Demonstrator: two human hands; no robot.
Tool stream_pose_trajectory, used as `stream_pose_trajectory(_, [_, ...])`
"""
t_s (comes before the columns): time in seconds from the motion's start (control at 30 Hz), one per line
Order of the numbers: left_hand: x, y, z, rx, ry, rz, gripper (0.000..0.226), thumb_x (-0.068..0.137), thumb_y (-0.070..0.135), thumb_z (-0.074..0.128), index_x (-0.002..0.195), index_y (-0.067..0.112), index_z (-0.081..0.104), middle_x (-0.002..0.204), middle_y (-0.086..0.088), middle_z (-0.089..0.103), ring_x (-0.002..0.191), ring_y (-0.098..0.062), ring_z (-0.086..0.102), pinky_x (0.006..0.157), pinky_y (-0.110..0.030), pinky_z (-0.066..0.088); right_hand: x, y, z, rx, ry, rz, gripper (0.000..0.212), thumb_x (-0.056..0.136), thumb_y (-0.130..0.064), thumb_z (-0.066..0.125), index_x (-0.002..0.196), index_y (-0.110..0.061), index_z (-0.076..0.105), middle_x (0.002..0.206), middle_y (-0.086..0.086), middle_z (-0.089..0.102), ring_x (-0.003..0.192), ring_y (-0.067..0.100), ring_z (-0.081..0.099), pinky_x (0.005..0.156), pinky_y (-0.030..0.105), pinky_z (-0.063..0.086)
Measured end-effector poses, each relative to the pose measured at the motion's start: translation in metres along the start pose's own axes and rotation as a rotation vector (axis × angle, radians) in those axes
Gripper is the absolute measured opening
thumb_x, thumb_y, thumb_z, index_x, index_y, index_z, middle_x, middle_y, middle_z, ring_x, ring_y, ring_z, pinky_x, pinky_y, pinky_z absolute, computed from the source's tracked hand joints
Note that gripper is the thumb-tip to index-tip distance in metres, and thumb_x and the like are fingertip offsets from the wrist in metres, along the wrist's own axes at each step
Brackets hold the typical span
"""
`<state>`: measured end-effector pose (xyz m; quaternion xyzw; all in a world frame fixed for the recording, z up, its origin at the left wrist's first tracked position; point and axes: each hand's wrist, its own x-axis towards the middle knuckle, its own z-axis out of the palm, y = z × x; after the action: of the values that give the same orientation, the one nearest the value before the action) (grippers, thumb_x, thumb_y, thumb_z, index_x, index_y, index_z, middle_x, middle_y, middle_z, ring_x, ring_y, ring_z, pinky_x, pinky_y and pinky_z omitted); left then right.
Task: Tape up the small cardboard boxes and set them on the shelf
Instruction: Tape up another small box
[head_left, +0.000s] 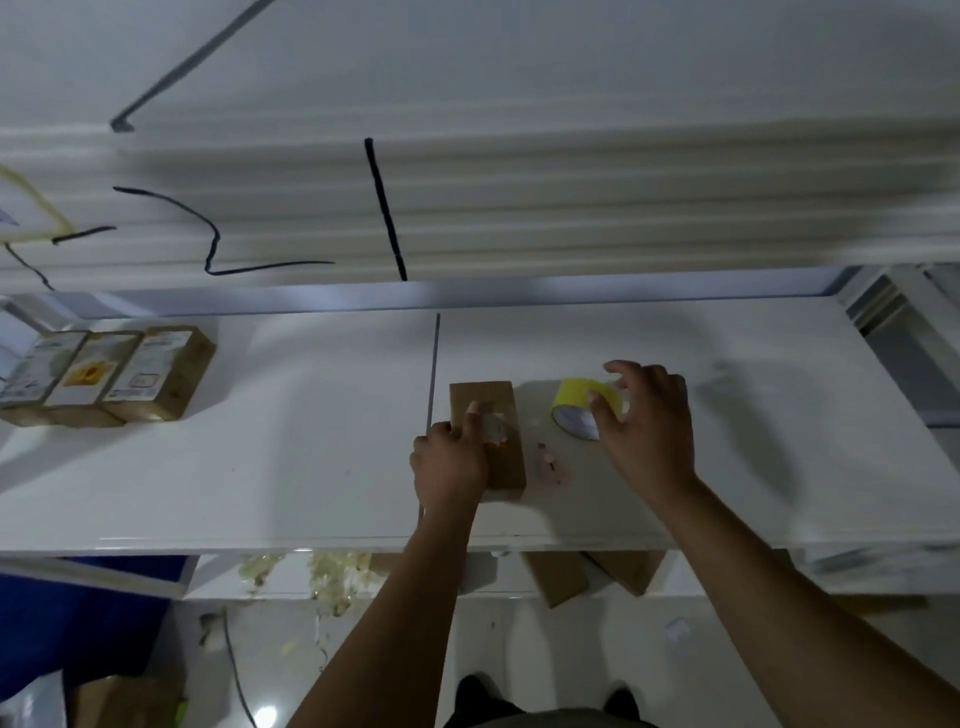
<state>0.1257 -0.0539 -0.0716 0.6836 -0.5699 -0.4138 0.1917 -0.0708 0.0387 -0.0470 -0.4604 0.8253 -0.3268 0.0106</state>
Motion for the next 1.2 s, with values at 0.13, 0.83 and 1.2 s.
stream_pose_trajectory(0.13, [0.011, 0.007, 0.009, 0.335, 0.079, 0.044, 0.069, 0.106, 0.066, 0.039, 0.146, 0.011, 0.052, 0.142, -0.020, 0.052, 0.133, -0.039, 0.048, 0.108, -0.051, 0.042, 0.031, 0.013, 0.010, -0.061, -0.394, 0.205, 0.051, 0.091, -0.062, 0.065, 0.117, -0.019, 0.065, 0.112, 0.011, 0.069, 0.112, 0.037, 0.058, 0.097, 0.044, 0.046])
stream_pose_trajectory(0.83, [0.000, 0.107, 0.017, -1.065, -1.061, -0.223, 0.064, 0.109, 0.059, 0.043, 0.139, 0.007, 0.066, 0.145, -0.022, 0.066, 0.128, -0.047, 0.067, 0.108, -0.051, 0.055, 0.090, -0.043, -0.103, 1.062, -0.573, 0.144, 0.032, 0.076, -0.005, 0.078, 0.106, -0.018, 0.082, 0.119, 0.006, 0.078, 0.116, 0.020, 0.072, 0.105, 0.032, 0.054])
stream_pose_trajectory(1.2, [-0.018, 0.055, -0.016, -0.977, -0.720, -0.092, 0.016, 0.107, 0.013, 0.060, 0.102, 0.009, 0.075, 0.094, -0.006, 0.078, 0.087, -0.018, 0.080, 0.071, -0.025, 0.059, 0.064, -0.051, -0.096, 0.938, -0.718, 0.008, 0.024, 0.081, -0.013, 0.076, 0.076, -0.010, 0.053, 0.072, -0.002, 0.046, 0.072, 0.010, 0.049, 0.066, 0.026, 0.033])
